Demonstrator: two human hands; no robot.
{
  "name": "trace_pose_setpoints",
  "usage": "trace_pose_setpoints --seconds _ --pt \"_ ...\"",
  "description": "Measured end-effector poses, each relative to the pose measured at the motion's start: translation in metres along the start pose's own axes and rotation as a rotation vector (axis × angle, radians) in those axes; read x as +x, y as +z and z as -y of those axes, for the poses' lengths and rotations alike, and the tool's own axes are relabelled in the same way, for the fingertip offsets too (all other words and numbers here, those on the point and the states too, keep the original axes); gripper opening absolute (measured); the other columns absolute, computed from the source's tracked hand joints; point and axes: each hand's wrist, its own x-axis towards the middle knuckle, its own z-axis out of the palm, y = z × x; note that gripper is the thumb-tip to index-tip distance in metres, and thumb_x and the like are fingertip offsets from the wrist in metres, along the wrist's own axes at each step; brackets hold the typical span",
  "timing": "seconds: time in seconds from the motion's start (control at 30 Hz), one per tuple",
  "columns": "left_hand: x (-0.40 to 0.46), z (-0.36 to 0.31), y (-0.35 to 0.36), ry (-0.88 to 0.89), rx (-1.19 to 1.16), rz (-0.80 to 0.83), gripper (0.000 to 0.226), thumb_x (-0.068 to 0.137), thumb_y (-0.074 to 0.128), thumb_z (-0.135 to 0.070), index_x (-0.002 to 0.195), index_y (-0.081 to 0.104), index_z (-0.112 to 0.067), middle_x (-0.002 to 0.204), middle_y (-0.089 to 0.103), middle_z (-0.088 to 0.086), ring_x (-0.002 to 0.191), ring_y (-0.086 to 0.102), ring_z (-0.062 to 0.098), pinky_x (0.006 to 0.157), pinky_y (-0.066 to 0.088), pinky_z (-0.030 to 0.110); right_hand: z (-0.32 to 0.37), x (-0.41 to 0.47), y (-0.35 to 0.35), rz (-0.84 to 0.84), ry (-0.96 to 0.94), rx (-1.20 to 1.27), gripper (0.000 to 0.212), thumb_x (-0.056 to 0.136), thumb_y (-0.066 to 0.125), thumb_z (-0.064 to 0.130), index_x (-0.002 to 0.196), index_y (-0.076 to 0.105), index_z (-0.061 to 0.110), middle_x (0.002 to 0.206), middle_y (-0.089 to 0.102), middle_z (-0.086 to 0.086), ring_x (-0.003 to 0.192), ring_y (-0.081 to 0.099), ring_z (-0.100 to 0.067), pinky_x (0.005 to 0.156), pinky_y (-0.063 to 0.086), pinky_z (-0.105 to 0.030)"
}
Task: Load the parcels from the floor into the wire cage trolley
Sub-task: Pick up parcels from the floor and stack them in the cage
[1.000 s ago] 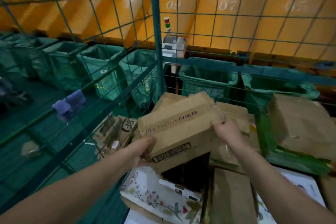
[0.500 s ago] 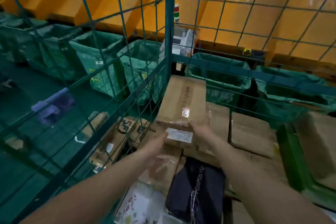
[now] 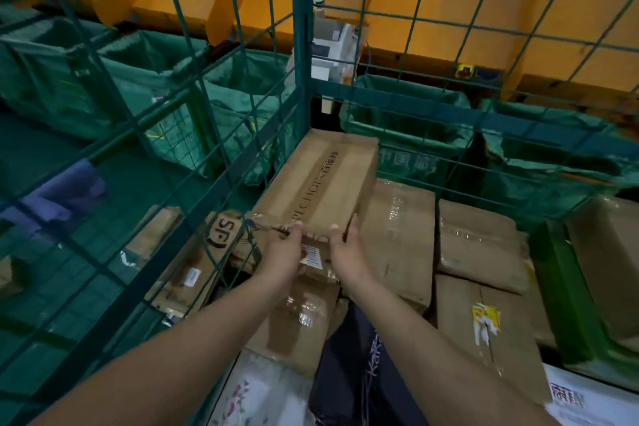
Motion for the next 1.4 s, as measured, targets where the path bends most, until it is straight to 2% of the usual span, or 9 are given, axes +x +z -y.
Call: trace_pose_setpoints --seconds 0.17,0.3,0.47,0.63,0.87,1.0,1.13,1.23,1.4 --pt "0.002 0.005 -0.009 -0.042 -0.096 0.005 0.031 0.100 0.059 -0.044 0.115 0.063 -0.017 0.104 0.075 0.006 0.091 0.072 0.019 0.067 0.057 0.031 0.016 -0.029 -0.003 -0.005 -0.035 -0.058 0.072 0.097 0.032 0.069 0.160 0.007 0.043 0.165 0.029 0.004 0.146 0.038 -0.023 0.118 0.036 -0.052" --pt "0.011 0.000 -0.021 -0.010 -0.114 -0.158 0.065 0.084 0.076 -0.056 0.128 0.044 -0.020 0.110 0.072 0.008 0.091 0.075 0.026 0.069 0.064 0.038 0.008 -0.035 -0.015 -0.020 -0.045 -0.005 0.064 0.103 0.034 0.062 0.160 0.010 0.046 0.162 0.034 0.009 0.143 0.040 -0.017 0.115 0.040 -0.046" --pt "0.000 0.002 -0.022 0.024 -0.090 -0.078 0.085 0.081 0.077 -0.060 0.147 0.030 -0.038 0.115 0.070 0.002 0.092 0.074 0.025 0.070 0.064 0.036 0.007 -0.040 -0.029 0.035 0.008 0.145 0.059 0.109 0.036 0.044 0.162 0.011 0.040 0.149 0.039 0.013 0.114 0.052 -0.004 0.062 0.049 -0.004" --pt "0.008 -0.005 -0.024 0.138 0.035 -0.064 0.083 0.077 0.073 -0.069 0.143 0.029 -0.048 0.130 0.064 0.001 0.103 0.071 0.028 0.090 0.060 0.049 0.003 -0.029 -0.022 0.018 0.046 0.251 0.053 0.110 0.033 0.041 0.160 0.015 0.042 0.147 0.052 0.000 0.113 0.065 -0.015 0.087 0.062 -0.041" --pt "0.026 -0.005 -0.011 -0.096 0.027 -0.063 0.061 0.098 0.059 -0.055 0.144 0.033 -0.026 0.111 0.071 0.008 0.088 0.073 0.027 0.057 0.057 0.032 0.005 -0.021 -0.019 0.038 0.094 0.033 0.079 0.093 0.035 0.072 0.157 -0.006 0.049 0.166 0.027 0.007 0.144 0.042 -0.024 0.119 0.037 -0.050" --pt "0.034 -0.006 -0.007 -0.125 0.063 -0.070 0.060 0.098 0.055 -0.057 0.142 0.037 -0.021 0.108 0.072 0.008 0.088 0.071 0.025 0.056 0.051 0.031 0.007 -0.022 -0.013 0.000 0.089 -0.028 0.072 0.106 0.032 0.053 0.159 -0.015 0.039 0.171 0.008 0.003 0.155 0.018 -0.025 0.126 0.021 -0.049" --pt "0.024 -0.013 -0.015 -0.165 0.087 0.018 0.052 0.099 0.054 -0.058 0.131 0.051 -0.016 0.102 0.075 0.006 0.086 0.070 0.022 0.059 0.048 0.032 0.013 -0.025 -0.012 -0.025 0.139 -0.079 0.068 0.110 0.030 0.045 0.162 -0.012 0.033 0.170 0.014 -0.001 0.149 0.031 -0.026 0.118 0.027 -0.040" --pt "0.004 -0.016 -0.025 -0.181 0.123 0.113 0.036 0.103 0.052 -0.053 0.110 0.062 -0.020 0.097 0.072 0.002 0.085 0.066 0.019 0.068 0.051 0.032 0.020 -0.029 -0.017 -0.051 0.210 -0.029 0.072 0.108 0.037 0.050 0.164 -0.002 0.028 0.167 0.026 -0.004 0.144 0.038 -0.027 0.116 0.032 -0.041" --pt "-0.032 -0.001 -0.041 -0.154 0.217 0.181 0.037 0.105 0.049 -0.048 0.123 0.063 -0.019 0.123 0.070 0.005 0.098 0.062 0.019 0.105 0.048 0.045 0.035 -0.071 -0.024 -0.007 0.283 -0.034 0.073 0.103 0.040 0.061 0.163 0.011 0.032 0.166 0.027 -0.002 0.148 0.032 -0.034 0.116 0.033 -0.051"
